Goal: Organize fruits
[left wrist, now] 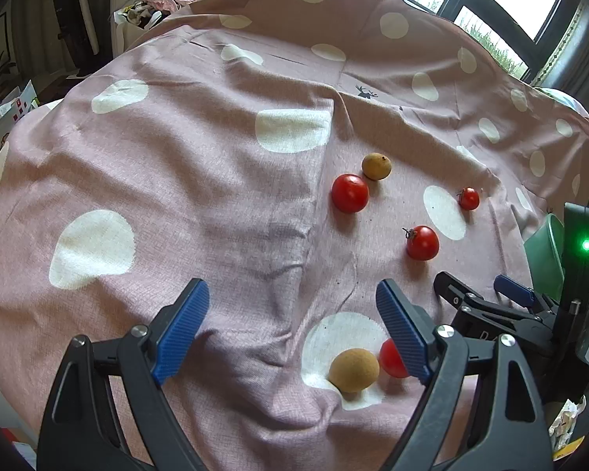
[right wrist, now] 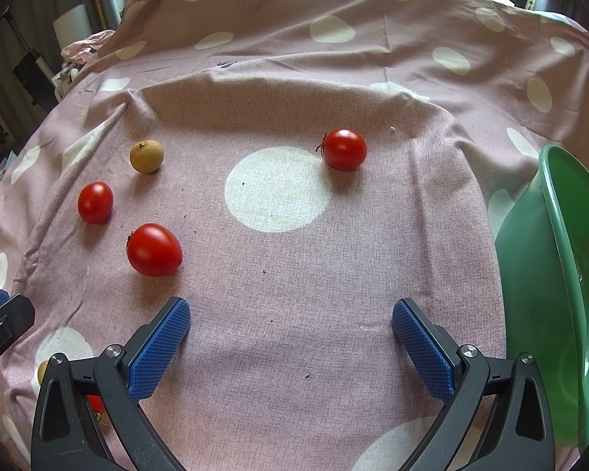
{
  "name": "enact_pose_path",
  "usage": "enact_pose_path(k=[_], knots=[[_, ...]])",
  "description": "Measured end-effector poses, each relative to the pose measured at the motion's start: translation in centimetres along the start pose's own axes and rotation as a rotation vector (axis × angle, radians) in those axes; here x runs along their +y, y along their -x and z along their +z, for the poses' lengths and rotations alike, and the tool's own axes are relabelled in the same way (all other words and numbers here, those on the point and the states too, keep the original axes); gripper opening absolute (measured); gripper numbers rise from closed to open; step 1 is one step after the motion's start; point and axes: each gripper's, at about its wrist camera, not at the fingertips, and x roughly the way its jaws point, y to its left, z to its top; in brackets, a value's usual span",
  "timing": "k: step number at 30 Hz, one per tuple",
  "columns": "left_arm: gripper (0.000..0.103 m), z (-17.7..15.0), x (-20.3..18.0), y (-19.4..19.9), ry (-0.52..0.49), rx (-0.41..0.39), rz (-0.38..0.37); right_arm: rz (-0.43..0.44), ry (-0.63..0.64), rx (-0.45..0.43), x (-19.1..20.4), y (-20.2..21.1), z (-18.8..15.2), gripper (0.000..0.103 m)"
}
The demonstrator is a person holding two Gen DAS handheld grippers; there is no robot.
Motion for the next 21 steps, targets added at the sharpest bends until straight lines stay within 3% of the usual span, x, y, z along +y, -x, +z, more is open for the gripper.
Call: enact_pose_path(k=[21], knots=[[0.087, -0.12, -0.12, -0.13, -0.008, 0.005, 0.001, 0.0, 0.0, 0.0, 0.0, 0.0, 0.01, 0.102]])
